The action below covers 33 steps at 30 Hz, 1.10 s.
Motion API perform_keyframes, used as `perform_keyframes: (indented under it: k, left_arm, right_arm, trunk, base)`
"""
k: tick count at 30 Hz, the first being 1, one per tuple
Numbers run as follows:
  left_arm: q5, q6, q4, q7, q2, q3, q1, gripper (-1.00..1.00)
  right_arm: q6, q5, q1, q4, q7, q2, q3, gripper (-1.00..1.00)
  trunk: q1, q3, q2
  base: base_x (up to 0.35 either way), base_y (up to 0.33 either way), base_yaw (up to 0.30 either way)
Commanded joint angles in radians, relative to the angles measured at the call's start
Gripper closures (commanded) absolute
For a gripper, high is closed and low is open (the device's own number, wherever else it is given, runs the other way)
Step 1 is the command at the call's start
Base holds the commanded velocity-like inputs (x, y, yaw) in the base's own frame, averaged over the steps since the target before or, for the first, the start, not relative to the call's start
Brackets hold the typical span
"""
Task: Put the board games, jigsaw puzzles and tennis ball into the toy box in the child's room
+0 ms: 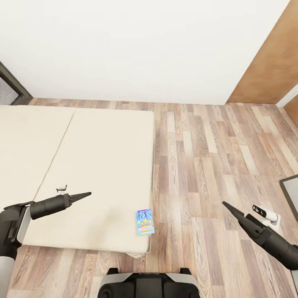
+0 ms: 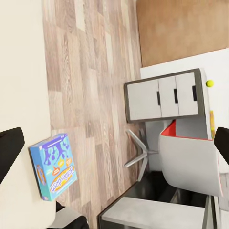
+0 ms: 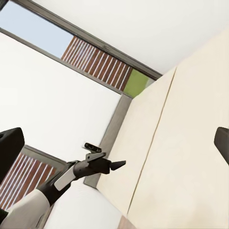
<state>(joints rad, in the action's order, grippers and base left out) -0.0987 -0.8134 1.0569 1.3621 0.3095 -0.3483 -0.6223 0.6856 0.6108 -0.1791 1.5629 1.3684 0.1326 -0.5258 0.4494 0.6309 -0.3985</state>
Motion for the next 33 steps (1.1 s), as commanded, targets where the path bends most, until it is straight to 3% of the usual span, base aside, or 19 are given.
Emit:
perform_keyframes:
  k: [1, 33]
  left_arm:
    - [-0.001, -0.010, 0.000, 0.003, 0.000, 0.000, 0.000, -1.00]
    - [-0.001, -0.010, 0.000, 0.002, 0.000, 0.000, 0.000, -1.00]
  right_arm:
    - [0.009, 0.003, 0.000, 0.000, 0.001, 0.000, 0.000, -1.00]
    - [0.009, 0.003, 0.000, 0.000, 0.001, -0.001, 0.000, -1.00]
  trunk:
    - [0.001, -0.001, -0.001]
    - [0.001, -0.053, -0.001]
  base:
    - [0.000, 0.000, 0.063]
    - [0.000, 0.000, 0.014]
